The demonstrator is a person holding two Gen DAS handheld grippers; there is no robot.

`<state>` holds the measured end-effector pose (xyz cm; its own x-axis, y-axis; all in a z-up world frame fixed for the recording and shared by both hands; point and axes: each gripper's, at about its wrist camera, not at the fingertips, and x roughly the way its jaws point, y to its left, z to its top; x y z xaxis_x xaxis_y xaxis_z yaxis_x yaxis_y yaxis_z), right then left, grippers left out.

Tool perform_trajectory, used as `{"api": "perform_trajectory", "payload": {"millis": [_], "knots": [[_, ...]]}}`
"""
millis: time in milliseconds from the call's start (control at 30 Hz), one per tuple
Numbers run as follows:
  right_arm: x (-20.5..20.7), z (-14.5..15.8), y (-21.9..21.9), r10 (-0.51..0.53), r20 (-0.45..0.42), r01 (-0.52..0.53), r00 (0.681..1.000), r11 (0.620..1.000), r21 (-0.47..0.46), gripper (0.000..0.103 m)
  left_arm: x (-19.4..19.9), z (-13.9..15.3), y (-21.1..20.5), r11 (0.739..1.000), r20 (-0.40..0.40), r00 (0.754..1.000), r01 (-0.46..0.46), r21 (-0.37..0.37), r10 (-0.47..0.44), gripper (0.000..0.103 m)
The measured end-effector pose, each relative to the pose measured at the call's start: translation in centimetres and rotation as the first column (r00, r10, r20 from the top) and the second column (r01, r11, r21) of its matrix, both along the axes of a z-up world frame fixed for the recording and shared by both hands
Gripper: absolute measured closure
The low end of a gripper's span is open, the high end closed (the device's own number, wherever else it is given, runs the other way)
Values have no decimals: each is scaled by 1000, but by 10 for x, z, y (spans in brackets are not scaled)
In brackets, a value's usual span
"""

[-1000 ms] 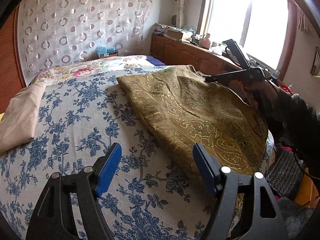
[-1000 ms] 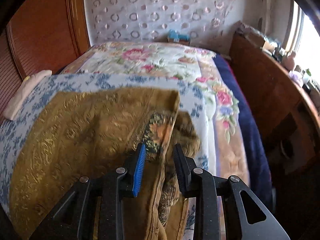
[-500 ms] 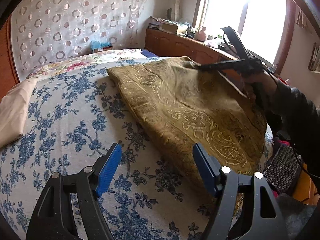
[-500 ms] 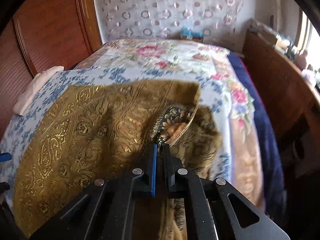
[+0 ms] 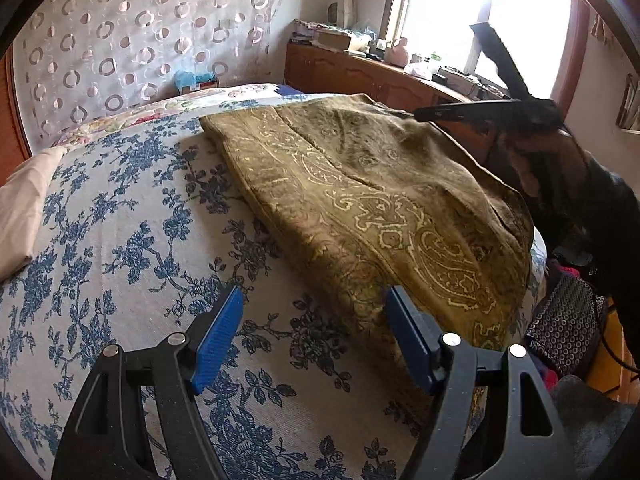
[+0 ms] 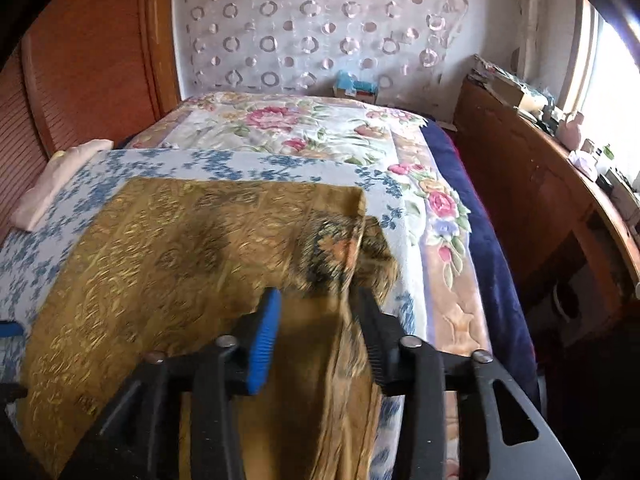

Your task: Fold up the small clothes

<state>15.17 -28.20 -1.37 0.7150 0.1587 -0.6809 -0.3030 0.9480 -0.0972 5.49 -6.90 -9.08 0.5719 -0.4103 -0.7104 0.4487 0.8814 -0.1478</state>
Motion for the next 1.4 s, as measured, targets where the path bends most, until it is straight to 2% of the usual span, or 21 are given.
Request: {"api": "perform_trajectory", "payload": {"millis": [67, 200, 367, 533, 700, 833, 900, 967, 1067, 1200, 1300, 1400], "knots": [[-16, 0, -3, 32, -10, -31, 999, 999, 36, 58, -1, 0, -1, 1000, -2, 1000, 1, -1, -1, 29], [-51, -3, -4, 64, 5, -64, 998, 997, 51, 58, -8, 0, -2, 1000, 5, 1000, 15, -15, -14, 29], [-89, -17, -5, 95, -9, -94, 995, 993, 71, 58, -14, -1, -4, 999, -17, 999, 40, -34, -40, 48], [-110, -27, -5, 106, -26, -104, 994, 993, 64, 58, -19, -3, -11, 996, -49, 995, 84, -43, -86, 52], [-118, -28, -6, 118, -34, -114, 992, 989, 97, 57, -23, -4, -15, 992, -75, 990, 116, -55, -120, 64], [-125, -24, -6, 127, -24, -125, 992, 987, 98, 57, -23, -3, -15, 989, -99, 986, 131, -64, -137, 66], [-125, -25, -3, 129, -21, -126, 991, 987, 96, 56, -25, -3, -15, 988, -106, 983, 141, -62, -147, 73], [-126, -27, 1, 131, -19, -129, 991, 988, 90, 56, -28, -3, -18, 985, -112, 980, 156, -66, -163, 91], [-129, -28, 4, 136, -19, -134, 991, 987, 92, 56, -30, 6, -22, 983, -76, 982, 168, -69, -173, 100], [-133, -25, 7, 141, -12, -139, 990, 985, 101, 56, -23, 33, -24, 982, -22, 987, 159, -99, -162, 100], [-140, -18, 10, 158, 5, -158, 987, 982, 106, 55, -10, 55, -29, 985, 40, 989, 149, -90, -146, 101], [-148, -9, 13, 174, 29, -177, 984, 978, 109, 52, 10, 72, -34, 984, 62, 989, 141, -109, -134, 101]]}}
